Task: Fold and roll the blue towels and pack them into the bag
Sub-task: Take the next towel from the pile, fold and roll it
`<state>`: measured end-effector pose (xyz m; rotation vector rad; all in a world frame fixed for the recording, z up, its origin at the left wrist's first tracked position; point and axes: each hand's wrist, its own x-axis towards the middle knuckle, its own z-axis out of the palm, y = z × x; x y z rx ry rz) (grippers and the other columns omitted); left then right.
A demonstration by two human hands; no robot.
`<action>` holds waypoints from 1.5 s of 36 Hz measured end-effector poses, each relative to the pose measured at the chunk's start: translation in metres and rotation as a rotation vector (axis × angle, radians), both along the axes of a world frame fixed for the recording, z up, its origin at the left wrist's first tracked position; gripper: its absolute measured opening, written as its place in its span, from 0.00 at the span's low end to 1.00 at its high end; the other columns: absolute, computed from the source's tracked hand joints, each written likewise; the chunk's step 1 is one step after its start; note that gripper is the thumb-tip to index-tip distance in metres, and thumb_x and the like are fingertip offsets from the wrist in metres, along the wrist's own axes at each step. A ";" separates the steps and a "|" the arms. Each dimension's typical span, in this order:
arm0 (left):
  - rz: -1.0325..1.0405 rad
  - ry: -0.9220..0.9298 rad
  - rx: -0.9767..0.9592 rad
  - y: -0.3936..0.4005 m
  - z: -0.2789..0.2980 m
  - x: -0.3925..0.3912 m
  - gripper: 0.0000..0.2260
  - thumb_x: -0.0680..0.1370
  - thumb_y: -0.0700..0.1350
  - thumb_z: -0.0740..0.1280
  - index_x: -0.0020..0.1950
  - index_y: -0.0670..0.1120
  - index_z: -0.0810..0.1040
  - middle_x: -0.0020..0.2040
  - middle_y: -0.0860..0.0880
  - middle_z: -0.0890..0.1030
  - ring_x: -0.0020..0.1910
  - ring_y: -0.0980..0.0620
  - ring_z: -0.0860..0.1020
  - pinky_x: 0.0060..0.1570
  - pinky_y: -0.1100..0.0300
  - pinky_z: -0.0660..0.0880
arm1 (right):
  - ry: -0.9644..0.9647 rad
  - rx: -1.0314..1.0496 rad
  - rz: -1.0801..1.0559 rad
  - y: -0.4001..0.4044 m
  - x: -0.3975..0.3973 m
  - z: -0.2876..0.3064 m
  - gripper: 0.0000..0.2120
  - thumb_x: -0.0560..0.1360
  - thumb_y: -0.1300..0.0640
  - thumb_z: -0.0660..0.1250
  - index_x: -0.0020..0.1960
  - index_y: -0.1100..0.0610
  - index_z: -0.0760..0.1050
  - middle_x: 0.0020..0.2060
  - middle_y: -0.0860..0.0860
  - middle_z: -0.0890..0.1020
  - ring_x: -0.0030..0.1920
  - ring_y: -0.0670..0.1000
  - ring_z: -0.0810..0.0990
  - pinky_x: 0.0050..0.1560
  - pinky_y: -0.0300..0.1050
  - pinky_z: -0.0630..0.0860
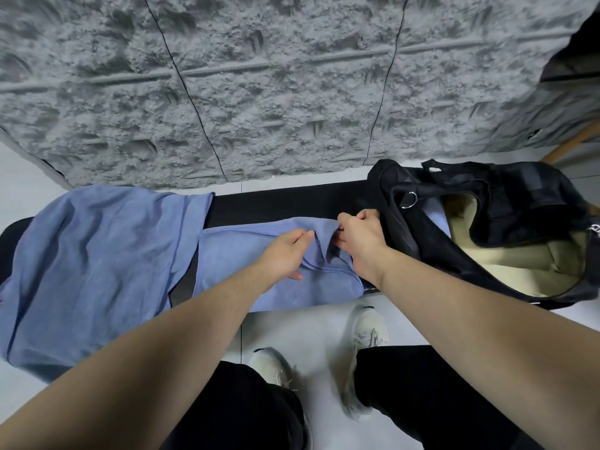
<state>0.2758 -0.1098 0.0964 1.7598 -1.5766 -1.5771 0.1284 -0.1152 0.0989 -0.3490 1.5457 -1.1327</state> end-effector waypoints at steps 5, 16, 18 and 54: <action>0.002 0.024 -0.023 0.001 0.001 -0.004 0.09 0.82 0.57 0.57 0.55 0.56 0.73 0.48 0.55 0.75 0.48 0.54 0.75 0.45 0.55 0.81 | 0.010 0.004 -0.078 -0.008 -0.004 0.003 0.12 0.76 0.64 0.61 0.45 0.49 0.60 0.41 0.56 0.72 0.40 0.55 0.73 0.46 0.53 0.79; 0.016 0.107 0.002 -0.004 -0.006 -0.001 0.14 0.77 0.41 0.67 0.58 0.56 0.70 0.46 0.49 0.78 0.40 0.52 0.78 0.40 0.55 0.80 | 0.437 -0.273 -0.044 0.002 -0.006 0.001 0.09 0.75 0.66 0.63 0.50 0.55 0.69 0.42 0.49 0.75 0.35 0.45 0.72 0.38 0.38 0.70; 0.049 0.173 0.015 -0.007 -0.006 -0.004 0.14 0.78 0.41 0.67 0.57 0.57 0.71 0.44 0.48 0.79 0.38 0.53 0.80 0.42 0.54 0.80 | 0.483 -0.330 0.005 0.010 -0.007 -0.002 0.08 0.76 0.66 0.62 0.49 0.55 0.69 0.40 0.48 0.74 0.36 0.45 0.72 0.40 0.38 0.70; -0.291 -0.779 -0.602 -0.042 -0.020 0.088 0.13 0.81 0.50 0.61 0.65 0.56 0.74 0.62 0.54 0.73 0.60 0.49 0.72 0.60 0.52 0.60 | 1.356 -0.124 0.903 -0.022 -0.024 -0.018 0.17 0.76 0.62 0.60 0.64 0.51 0.70 0.59 0.51 0.74 0.62 0.55 0.68 0.59 0.49 0.61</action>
